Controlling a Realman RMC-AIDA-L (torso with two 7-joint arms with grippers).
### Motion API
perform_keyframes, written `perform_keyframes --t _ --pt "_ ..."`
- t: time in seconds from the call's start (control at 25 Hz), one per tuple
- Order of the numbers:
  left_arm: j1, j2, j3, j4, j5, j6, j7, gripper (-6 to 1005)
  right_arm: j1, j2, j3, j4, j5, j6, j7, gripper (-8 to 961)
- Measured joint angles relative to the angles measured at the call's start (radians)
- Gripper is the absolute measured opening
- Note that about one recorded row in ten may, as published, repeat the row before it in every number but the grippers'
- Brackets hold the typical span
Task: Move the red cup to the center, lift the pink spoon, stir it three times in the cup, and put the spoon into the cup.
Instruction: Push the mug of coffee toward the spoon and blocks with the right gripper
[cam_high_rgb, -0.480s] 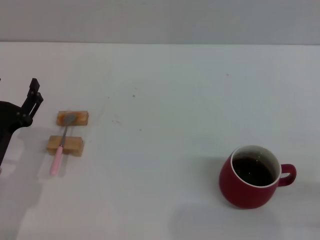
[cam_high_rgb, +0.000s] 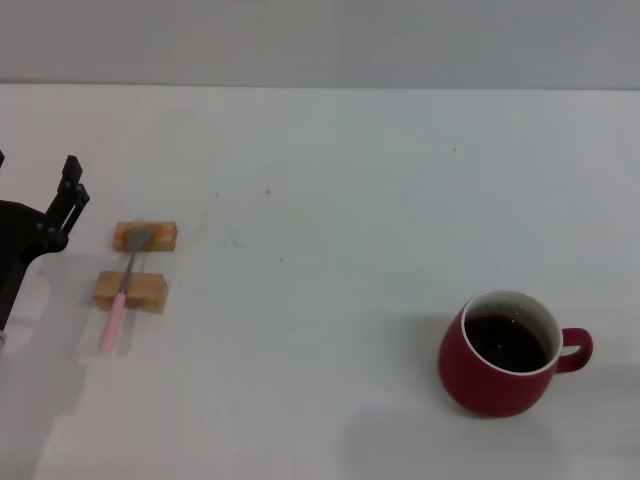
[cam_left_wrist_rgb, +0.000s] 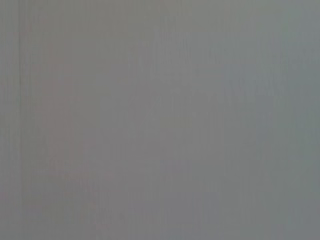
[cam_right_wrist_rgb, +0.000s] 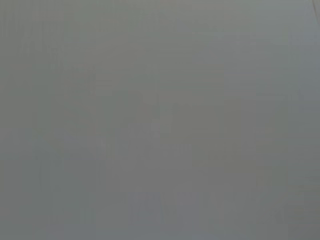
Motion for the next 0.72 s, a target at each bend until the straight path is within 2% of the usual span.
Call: perform_keyframes --t 0.16,0.6,0.72 --pt "-0.001 0.000 0.000 0.000 0.000 0.000 0.000 842 -0.001 0.000 0.000 0.005 0.000 0.000 0.000 702" --pt "-0.002 0.002 0.000 -0.001 -0.006 0.000 0.006 842 -0.016 0.000 -0.016 0.045 0.007 0.001 -0.010 630" --pt "-0.002 0.002 -0.001 -0.002 -0.007 0.000 0.006 842 -0.016 0.000 -0.021 0.047 0.005 0.004 -0.010 515"
